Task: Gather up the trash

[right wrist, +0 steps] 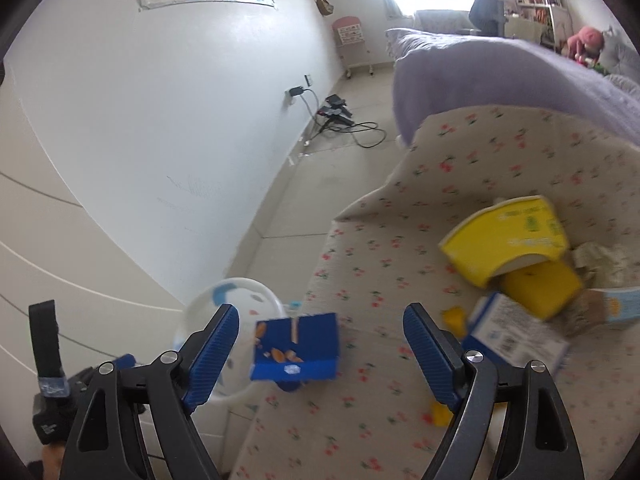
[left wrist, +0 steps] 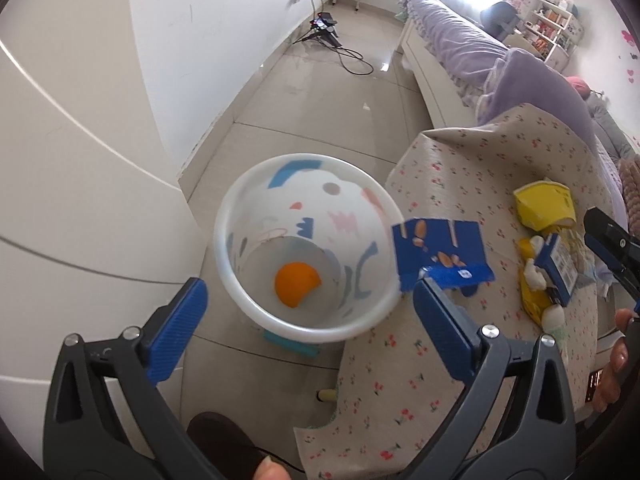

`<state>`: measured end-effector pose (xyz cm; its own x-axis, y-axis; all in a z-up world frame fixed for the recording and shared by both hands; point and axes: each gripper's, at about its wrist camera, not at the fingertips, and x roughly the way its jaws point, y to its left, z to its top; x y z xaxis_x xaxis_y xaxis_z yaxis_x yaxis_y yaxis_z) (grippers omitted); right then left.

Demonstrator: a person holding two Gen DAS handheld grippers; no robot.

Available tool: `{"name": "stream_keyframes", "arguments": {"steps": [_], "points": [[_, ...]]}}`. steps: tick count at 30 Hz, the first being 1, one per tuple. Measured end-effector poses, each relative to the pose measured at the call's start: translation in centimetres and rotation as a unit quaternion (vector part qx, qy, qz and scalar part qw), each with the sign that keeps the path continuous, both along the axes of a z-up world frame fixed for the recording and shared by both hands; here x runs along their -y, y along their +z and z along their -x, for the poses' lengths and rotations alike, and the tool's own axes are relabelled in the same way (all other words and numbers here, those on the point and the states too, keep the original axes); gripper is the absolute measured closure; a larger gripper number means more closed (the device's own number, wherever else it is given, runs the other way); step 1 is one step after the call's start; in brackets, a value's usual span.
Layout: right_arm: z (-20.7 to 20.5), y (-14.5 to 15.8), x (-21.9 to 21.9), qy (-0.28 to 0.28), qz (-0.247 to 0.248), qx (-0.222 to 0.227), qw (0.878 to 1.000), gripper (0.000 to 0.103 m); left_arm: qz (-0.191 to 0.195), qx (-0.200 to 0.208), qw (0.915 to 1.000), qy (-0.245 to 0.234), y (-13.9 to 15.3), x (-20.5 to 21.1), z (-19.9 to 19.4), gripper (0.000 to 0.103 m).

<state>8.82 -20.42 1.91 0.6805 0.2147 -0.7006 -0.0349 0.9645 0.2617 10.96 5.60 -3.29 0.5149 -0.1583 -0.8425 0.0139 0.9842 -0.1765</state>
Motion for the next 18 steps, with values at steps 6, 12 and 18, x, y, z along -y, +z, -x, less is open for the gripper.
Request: {"name": "stream_keyframes", "arguments": {"steps": [6, 12, 18], "points": [[2.4, 0.1, 1.5, -0.013, 0.027, -0.024, 0.999, 0.017, -0.008, 0.008, 0.9997, -0.022, 0.8, 1.4, 1.4, 0.001], [4.5, -1.0, 3.5, -0.020, 0.039, -0.055, 0.998, 0.017, -0.018, 0.004, 0.9989, -0.044, 0.8, 2.7, 2.3, 0.001], [6.1, -2.7, 7.1, -0.049, 0.019, -0.086, 0.995, 0.017, -0.036, 0.003, 0.9977, -0.057, 0.6, 3.6, 3.1, 0.001]]}}
